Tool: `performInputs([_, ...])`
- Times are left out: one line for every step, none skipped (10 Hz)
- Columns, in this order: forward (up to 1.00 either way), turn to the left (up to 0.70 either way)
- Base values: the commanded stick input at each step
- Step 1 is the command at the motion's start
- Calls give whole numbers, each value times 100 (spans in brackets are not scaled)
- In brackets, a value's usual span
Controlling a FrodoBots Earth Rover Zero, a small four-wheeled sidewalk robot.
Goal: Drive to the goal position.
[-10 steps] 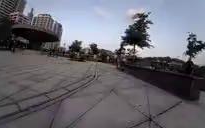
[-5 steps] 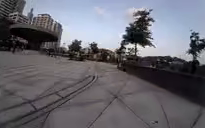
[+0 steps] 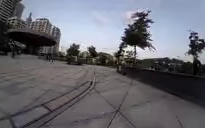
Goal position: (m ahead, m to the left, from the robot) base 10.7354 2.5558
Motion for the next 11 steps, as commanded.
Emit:
performInputs([100,-40])
performInputs([100,-40])
performInputs([100,-40])
performInputs([100,-40])
performInputs([100,-39])
performInputs([100,-27])
performInputs([100,-14])
performInputs([100,-2])
performInputs([100,0])
performInputs([100,0])
performInputs([100,0])
